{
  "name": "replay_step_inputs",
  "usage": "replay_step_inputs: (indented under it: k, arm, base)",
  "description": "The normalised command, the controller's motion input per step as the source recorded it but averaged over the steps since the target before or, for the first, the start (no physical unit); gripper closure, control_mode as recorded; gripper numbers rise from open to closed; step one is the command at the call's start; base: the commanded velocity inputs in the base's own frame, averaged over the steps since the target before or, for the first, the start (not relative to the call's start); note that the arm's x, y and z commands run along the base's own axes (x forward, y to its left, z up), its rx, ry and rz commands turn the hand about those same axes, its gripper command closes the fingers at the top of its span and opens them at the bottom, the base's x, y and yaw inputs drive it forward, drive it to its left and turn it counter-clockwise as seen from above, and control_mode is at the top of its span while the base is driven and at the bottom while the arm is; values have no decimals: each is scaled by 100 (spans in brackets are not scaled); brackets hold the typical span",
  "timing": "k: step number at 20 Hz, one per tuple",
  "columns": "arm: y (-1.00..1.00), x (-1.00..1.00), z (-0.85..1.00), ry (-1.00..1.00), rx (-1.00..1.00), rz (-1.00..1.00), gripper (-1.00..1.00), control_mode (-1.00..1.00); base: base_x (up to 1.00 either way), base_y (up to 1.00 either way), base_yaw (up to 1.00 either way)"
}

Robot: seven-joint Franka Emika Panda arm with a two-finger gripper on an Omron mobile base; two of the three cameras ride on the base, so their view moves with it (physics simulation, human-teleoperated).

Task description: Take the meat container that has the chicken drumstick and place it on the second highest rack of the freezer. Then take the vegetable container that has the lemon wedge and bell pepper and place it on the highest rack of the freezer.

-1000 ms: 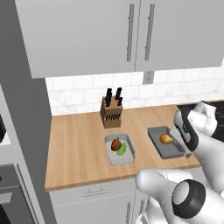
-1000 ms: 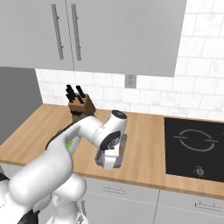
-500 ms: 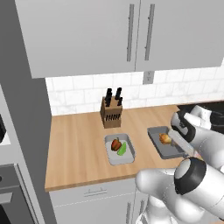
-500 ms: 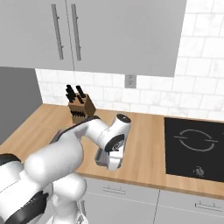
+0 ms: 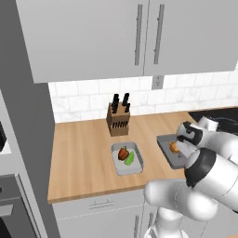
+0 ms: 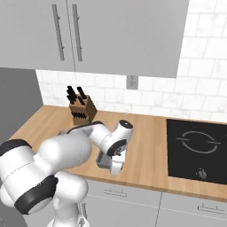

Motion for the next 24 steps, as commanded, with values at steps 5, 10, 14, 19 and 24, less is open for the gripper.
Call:
replay_step_inputs:
  k: [5, 10, 14, 19, 24]
  arm:
    - [0, 22, -29, 1, 0, -1, -100, -100]
    - [0, 8, -37, 1, 0, -1, 100, -100]
    - [0, 0, -11, 0, 0, 0, 100, -100]
    - [1, -11, -1, -2, 0, 0, 100, -100]
    - [5, -35, 15, -7, -3, 3, 100, -100]
  base:
    - [0, 0, 0]
    - [0, 0, 0]
    - [0, 0, 0]
    - [0, 0, 0]
    - [0, 0, 0]
